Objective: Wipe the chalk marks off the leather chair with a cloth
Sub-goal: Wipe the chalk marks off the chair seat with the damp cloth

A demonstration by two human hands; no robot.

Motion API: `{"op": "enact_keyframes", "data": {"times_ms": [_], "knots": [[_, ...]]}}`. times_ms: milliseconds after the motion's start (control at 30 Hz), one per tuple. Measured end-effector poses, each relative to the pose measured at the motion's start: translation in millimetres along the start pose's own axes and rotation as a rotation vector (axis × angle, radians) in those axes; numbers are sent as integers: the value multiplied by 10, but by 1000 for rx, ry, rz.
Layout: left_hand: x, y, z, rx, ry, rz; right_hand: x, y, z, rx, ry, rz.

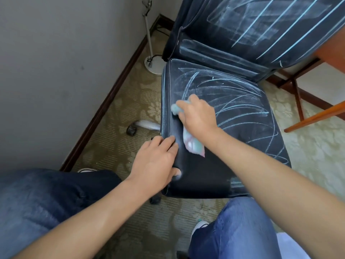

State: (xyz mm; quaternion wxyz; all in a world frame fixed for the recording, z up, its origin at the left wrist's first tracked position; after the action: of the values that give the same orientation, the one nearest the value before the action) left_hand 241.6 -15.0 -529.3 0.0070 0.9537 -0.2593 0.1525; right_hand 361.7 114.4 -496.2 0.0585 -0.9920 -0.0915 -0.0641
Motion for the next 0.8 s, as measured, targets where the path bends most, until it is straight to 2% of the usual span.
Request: {"op": "enact_keyframes", "data": {"times_ms": [133,367,500,667,800], "knots": [[-65,0,-35,6,-9,-22,-7,-59,-33,-25,-76,21],[24,-22,-68,6,44,-15,44,1028,-121,-13,-208,-85],[86,-9,-80,-29,85,-4,71,643,-56,18,-116,-75],[27,-16,-151,-57,109,19,79,71,38,0,-180,148],[-331,-141,-304,-25,165,-72,140,194,29,-37,-171,75]]}}
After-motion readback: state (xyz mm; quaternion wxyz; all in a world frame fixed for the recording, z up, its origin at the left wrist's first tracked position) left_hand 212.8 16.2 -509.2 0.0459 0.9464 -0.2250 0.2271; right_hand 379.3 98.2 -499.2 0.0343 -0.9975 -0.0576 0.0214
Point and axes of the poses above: each hand's wrist, its own y-axis away from the middle knuckle, its own z-axis out of the palm, x = y × z, the point moved 5 cm from there along -y, towards the middle knuckle, and after that the axes turned 5 degrees about z, right-handed, at the moved point
